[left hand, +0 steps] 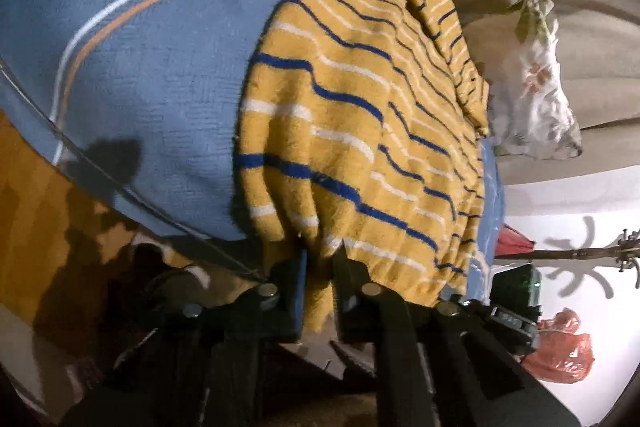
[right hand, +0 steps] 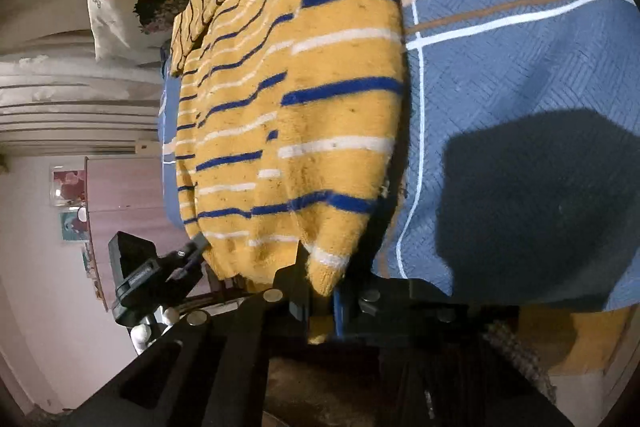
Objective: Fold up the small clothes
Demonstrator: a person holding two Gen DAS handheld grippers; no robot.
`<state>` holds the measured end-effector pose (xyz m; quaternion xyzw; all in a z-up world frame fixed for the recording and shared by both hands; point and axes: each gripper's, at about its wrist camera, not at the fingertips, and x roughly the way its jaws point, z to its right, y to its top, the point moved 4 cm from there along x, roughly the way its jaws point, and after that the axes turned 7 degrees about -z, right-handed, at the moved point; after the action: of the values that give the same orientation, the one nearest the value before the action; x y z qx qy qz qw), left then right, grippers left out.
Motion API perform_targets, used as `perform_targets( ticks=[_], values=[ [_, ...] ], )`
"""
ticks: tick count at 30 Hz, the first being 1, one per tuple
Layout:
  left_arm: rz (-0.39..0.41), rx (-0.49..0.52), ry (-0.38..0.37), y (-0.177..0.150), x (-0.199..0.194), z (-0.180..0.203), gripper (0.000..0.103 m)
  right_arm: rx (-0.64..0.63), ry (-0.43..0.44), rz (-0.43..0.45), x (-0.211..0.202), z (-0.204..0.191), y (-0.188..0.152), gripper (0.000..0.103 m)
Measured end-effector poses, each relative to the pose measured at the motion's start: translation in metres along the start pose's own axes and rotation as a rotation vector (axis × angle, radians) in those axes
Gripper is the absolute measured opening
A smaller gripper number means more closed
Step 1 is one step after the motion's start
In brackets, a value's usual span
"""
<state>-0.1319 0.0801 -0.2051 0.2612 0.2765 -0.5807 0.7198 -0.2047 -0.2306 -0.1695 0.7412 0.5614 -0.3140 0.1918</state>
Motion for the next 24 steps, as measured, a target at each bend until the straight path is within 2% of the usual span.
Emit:
perform_targets(
  ticks=[4,8,11,15,19,24],
  values=[
    [0.040,0.029,0.017,-0.006,-0.024,0.010,0.008,-0.101,-0.003,-0.007,-0.009,-0.017,-0.004,0.007],
    [0.085,0.040,-0.001,-0.016,-0.052,0.018,0.007,-0.186,0.008,-0.016,-0.021,-0.029,-0.014,0.007],
    [0.091,0.038,-0.003,-0.029,-0.065,0.022,0.007,-0.205,0.020,-0.035,-0.027,-0.027,-0.026,0.006],
    [0.101,0.062,0.039,-0.038,-0.070,0.032,0.007,-0.191,0.056,-0.067,-0.027,-0.018,-0.036,0.006],
    [0.130,0.075,0.049,-0.028,-0.074,0.043,0.007,-0.197,0.079,-0.034,-0.036,-0.023,-0.020,0.006],
    [0.198,0.129,0.056,0.007,-0.092,0.074,0.007,-0.282,0.108,0.028,-0.057,-0.055,0.013,0.006]
  ],
)
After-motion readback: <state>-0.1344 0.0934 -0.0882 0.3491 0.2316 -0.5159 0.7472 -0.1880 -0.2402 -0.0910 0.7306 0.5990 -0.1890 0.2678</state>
